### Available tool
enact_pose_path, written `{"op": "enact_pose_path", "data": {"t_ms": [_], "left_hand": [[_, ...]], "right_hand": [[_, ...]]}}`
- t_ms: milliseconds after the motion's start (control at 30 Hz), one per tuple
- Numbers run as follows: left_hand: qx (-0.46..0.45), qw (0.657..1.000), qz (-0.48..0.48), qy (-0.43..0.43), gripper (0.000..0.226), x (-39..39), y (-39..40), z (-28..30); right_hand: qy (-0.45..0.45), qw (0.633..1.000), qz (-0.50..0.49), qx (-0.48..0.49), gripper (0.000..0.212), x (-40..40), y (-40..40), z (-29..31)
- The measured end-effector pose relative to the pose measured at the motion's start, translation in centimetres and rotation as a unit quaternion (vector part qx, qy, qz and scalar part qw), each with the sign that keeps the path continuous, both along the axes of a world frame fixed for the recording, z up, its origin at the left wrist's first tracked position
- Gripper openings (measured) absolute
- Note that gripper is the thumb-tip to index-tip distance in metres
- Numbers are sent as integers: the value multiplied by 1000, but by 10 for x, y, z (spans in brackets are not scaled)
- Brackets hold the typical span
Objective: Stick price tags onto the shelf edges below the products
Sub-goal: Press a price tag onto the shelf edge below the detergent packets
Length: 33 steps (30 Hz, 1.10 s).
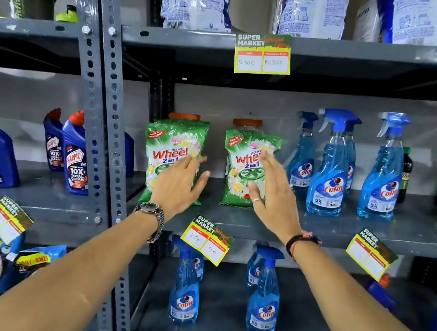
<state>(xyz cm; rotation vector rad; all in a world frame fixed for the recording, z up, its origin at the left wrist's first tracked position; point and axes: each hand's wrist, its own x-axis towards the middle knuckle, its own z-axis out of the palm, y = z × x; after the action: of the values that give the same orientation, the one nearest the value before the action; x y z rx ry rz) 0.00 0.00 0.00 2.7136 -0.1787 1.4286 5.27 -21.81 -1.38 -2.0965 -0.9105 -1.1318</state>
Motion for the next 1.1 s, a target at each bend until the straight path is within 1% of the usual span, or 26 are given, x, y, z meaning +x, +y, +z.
{"op": "enact_pose_path", "data": {"t_ms": [67, 133, 167, 200, 300, 367, 467, 567, 667, 767, 867, 1033, 1100], "left_hand": [[-26, 999, -1, 37, 46, -3, 4, -16], [-40, 995, 9, 91, 44, -8, 7, -40], [-46, 993, 9, 104, 44, -11, 8, -48], [-55, 993, 5, 108, 42, -12, 9, -55], [-72, 992, -10, 100, 34, -13, 15, -69], [-80, 992, -14, 93, 31, -13, 16, -73], [-107, 990, -9, 87, 28, -13, 15, -77], [-121, 990, -4, 76, 21, -12, 14, -79], [-118, 990, -10, 75, 21, -13, 15, -81], [-138, 988, -31, 63, 24, -14, 15, -83], [-183, 981, -47, 54, 24, -14, 13, -83], [-207, 974, -63, 72, 24, -16, 15, -89], [-215, 969, -93, 81, 17, -19, 16, -95]], "right_hand": [[65, 997, 30, 3, 42, -5, 0, -17], [109, 993, 37, -29, 26, -8, 2, -41], [129, 990, 37, -48, 20, -7, 4, -49], [145, 987, 36, -62, 17, -6, 5, -57], [183, 978, 43, -90, 21, -4, 9, -73], [184, 976, 43, -111, 23, -2, 11, -79], [180, 976, 36, -119, 20, 2, 13, -80], [154, 978, 23, -141, 18, 6, 12, -79], [134, 978, 22, -161, 15, 7, 12, -79], [125, 979, 12, -158, 11, 4, 13, -76], [134, 983, 5, -126, 10, 3, 12, -68], [130, 981, -4, -147, 14, 0, 9, -61], [135, 980, 11, -148, 14, -1, 7, -62]]}}
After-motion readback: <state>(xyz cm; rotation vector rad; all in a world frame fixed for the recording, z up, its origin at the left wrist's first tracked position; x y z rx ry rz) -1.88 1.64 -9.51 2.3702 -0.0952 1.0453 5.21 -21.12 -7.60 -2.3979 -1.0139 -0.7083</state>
